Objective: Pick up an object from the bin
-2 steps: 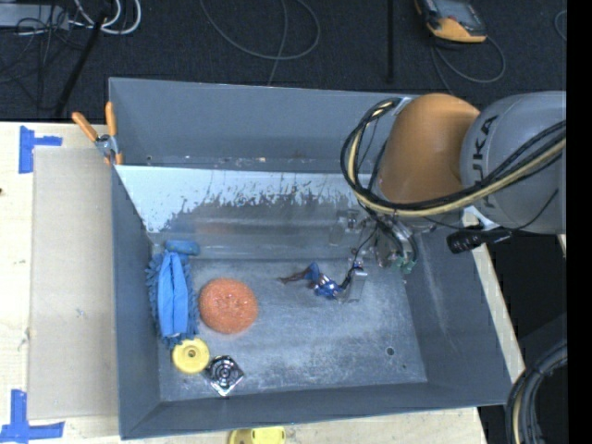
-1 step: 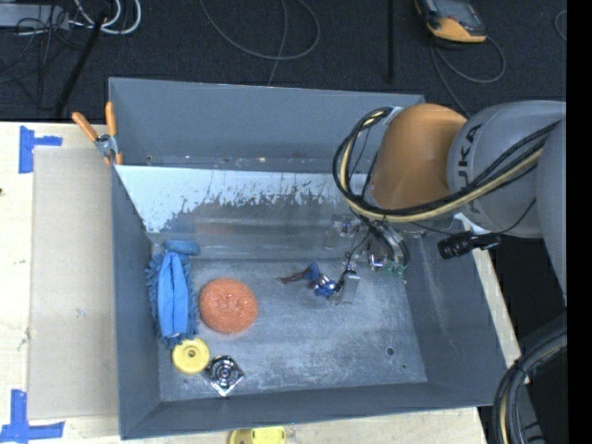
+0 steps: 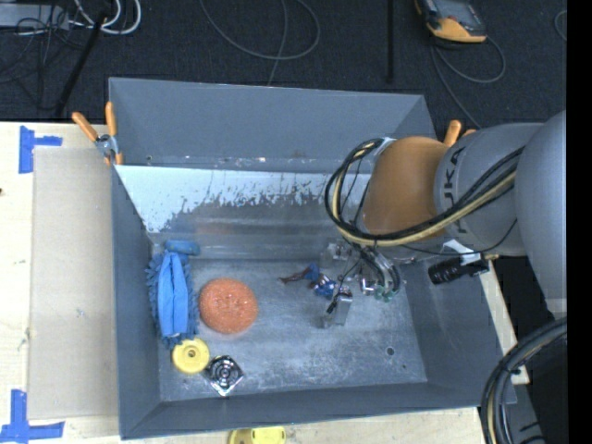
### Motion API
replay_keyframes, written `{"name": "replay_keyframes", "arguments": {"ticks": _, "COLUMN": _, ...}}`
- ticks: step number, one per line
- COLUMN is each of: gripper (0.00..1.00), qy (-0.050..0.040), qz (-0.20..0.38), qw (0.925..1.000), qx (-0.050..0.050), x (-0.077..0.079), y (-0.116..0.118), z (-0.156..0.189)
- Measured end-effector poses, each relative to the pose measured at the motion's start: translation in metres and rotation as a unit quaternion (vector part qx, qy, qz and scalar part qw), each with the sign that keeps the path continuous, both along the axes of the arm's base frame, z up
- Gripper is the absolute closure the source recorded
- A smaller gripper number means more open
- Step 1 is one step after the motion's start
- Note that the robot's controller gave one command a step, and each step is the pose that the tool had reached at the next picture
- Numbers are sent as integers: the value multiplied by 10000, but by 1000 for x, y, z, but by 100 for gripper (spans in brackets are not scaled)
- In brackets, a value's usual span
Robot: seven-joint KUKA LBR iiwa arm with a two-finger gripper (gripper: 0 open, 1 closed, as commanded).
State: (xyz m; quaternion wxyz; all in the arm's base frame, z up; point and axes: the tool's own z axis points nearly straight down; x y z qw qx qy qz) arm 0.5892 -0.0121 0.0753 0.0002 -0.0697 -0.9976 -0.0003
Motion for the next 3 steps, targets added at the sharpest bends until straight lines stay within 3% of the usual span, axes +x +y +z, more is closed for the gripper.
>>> {"name": "replay_keyframes", "arguments": {"ticks": 1, "gripper": 100, "qy": 5, "qz": -127, "qw": 9999, "qx": -2, "x": -9, "y": 11, "z": -6}}
{"name": "replay_keyframes", "arguments": {"ticks": 2, "gripper": 100, "qy": 6, "qz": -125, "qw": 9999, "qx": -3, "x": -9, "y": 11, "z": -6}}
{"name": "replay_keyframes", "arguments": {"ticks": 3, "gripper": 100, "qy": -10, "qz": -260, "qw": 9997, "qx": -3, "x": 15, "y": 17, "z": 134}}
